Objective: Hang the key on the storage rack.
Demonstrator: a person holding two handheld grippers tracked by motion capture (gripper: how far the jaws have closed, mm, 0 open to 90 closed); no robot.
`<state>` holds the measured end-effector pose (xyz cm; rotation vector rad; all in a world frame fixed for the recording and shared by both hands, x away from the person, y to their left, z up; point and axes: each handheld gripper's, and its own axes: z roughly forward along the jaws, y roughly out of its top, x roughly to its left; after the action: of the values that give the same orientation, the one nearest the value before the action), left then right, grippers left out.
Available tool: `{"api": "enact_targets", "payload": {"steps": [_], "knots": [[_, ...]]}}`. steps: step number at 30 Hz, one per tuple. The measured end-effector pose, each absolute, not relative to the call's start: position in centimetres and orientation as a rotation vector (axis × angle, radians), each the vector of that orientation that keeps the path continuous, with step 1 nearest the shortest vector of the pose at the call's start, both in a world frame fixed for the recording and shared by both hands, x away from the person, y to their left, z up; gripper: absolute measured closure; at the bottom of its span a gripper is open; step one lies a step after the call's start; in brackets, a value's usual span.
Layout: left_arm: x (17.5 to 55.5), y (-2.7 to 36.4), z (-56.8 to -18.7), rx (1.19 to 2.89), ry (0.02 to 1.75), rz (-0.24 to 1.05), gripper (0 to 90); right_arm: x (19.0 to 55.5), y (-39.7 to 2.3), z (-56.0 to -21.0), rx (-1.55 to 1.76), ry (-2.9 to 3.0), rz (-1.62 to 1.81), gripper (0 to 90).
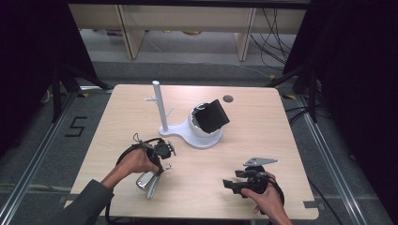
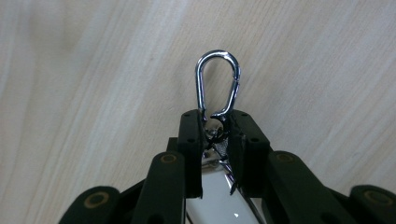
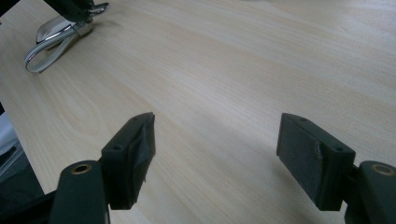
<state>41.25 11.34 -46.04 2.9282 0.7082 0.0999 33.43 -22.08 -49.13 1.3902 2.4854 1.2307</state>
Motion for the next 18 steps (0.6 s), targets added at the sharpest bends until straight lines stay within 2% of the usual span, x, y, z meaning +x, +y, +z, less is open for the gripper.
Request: {"api": "enact_targets", "payload": {"steps": [18], "knots": [[41.7, 14.6, -39.5, 2.855, 0.771, 0.203, 75.0, 33.5, -22.1, -49.3, 1.397, 2.482, 1.228, 28.9]]}}
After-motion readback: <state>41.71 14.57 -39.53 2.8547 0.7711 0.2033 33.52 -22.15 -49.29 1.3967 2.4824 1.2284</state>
